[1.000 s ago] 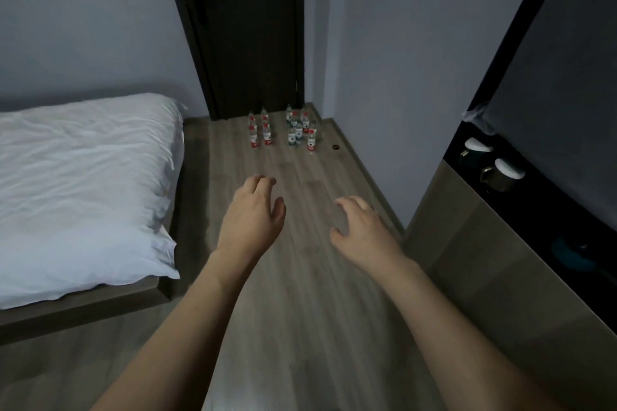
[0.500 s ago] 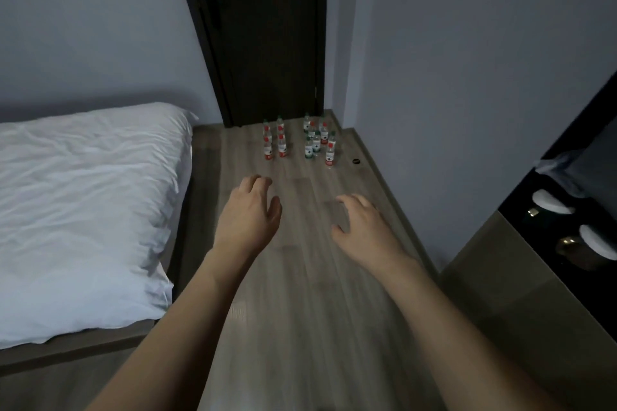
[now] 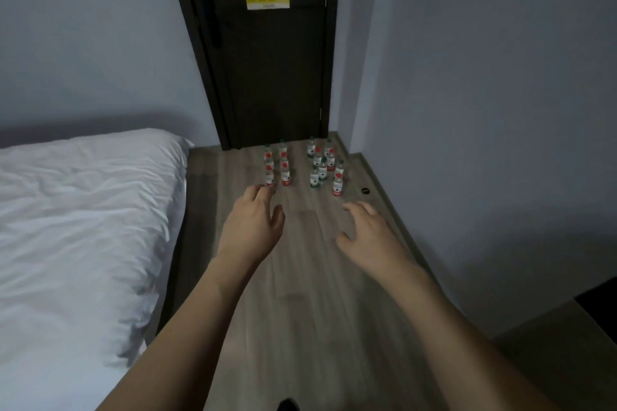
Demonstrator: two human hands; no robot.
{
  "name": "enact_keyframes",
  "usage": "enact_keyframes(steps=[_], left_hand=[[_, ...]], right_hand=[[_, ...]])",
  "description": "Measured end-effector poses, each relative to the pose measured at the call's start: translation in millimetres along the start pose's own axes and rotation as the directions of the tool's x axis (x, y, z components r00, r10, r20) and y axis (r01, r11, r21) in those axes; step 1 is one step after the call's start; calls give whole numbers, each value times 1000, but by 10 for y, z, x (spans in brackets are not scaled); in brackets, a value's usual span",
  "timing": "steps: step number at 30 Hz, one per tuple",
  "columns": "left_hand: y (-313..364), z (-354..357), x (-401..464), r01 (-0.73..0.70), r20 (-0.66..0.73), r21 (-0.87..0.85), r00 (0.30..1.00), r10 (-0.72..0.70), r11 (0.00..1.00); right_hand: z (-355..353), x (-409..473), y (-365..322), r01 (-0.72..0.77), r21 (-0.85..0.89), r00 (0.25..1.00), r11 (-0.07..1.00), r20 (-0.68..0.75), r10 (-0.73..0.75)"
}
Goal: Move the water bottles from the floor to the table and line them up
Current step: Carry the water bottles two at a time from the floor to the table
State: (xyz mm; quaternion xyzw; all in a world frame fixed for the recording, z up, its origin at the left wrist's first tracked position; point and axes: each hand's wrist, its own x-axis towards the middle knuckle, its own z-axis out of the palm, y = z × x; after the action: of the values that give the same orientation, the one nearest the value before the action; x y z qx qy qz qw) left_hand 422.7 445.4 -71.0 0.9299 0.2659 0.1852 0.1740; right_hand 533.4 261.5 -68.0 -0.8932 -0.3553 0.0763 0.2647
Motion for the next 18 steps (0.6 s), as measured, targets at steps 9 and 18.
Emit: enact_keyframes(steps=[9,18], left_hand=[[-370,227,1308,-51,25,-38,998,52,998],[-504,647,2848,-91,42,1,995,91,996]], right_hand=[[173,1255,4,-54,-11,998,998,5,55],[215,2871,306,-43,63,997,997,-62,47]])
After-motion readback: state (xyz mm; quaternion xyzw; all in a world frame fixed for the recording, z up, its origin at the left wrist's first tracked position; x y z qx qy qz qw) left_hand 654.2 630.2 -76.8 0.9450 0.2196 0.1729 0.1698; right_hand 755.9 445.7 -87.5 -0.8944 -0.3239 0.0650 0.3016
